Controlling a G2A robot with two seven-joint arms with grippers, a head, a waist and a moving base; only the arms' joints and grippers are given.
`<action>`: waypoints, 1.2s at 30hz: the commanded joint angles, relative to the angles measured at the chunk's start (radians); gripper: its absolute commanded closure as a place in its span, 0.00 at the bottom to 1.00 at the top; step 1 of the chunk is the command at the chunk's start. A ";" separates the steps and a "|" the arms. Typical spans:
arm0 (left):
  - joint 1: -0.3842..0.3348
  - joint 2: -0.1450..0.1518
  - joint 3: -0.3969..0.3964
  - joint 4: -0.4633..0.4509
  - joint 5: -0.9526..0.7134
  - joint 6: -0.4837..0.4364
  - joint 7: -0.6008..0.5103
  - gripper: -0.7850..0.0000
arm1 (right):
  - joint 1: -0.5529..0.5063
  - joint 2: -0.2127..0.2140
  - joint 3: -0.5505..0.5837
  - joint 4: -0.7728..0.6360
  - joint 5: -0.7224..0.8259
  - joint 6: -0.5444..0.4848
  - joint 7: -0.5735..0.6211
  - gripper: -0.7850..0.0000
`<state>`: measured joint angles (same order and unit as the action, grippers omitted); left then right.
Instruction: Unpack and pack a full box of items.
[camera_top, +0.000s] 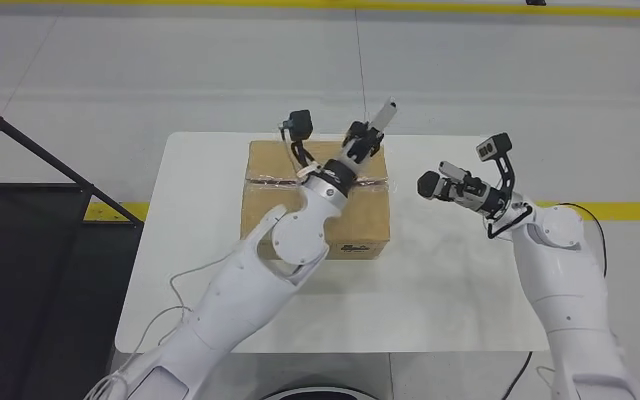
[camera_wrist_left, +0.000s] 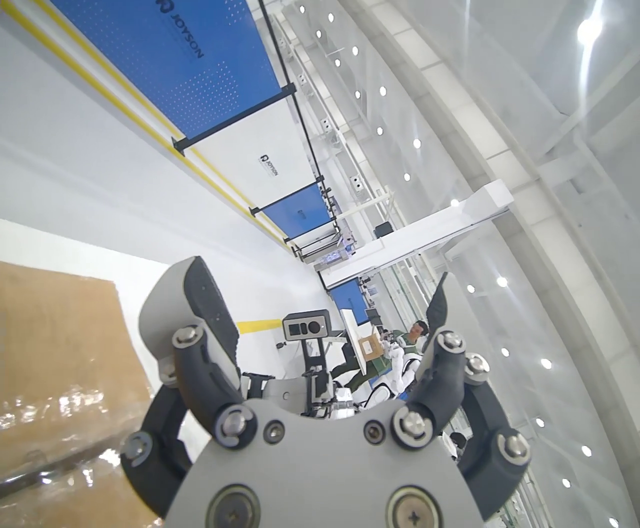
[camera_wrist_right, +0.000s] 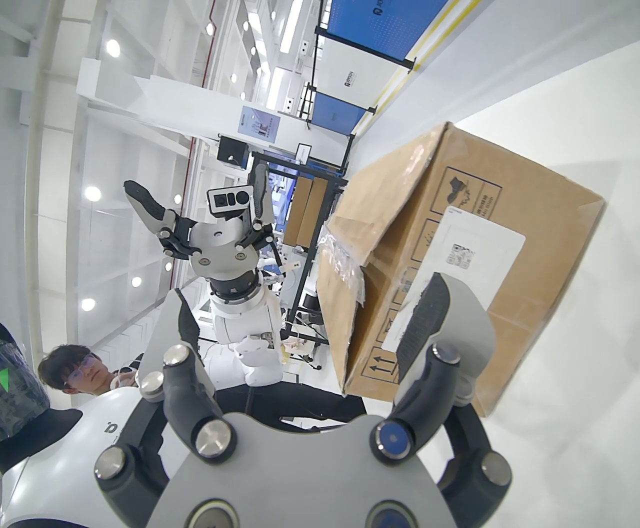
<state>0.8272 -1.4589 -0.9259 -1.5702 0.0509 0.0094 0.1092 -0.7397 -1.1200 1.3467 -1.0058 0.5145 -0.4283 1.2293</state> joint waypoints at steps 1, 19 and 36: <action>0.033 0.011 -0.063 -0.076 0.018 0.001 -0.011 0.00 | 0.007 -0.002 -0.006 -0.023 0.016 -0.004 0.002 0.00; 0.394 0.117 -0.748 -0.268 -0.139 0.053 -0.493 0.00 | 0.052 -0.024 -0.105 -0.120 -0.013 0.081 -0.077 0.00; 0.433 0.141 -0.735 -0.143 -0.165 -0.009 -0.685 0.00 | 0.137 -0.074 -0.306 -0.107 -0.148 0.239 -0.227 0.00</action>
<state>1.2592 -1.3184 -1.6662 -1.7143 -0.1113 0.0055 -0.5723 -0.6054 -1.1914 1.0480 -1.1171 0.3768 -0.2009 1.0161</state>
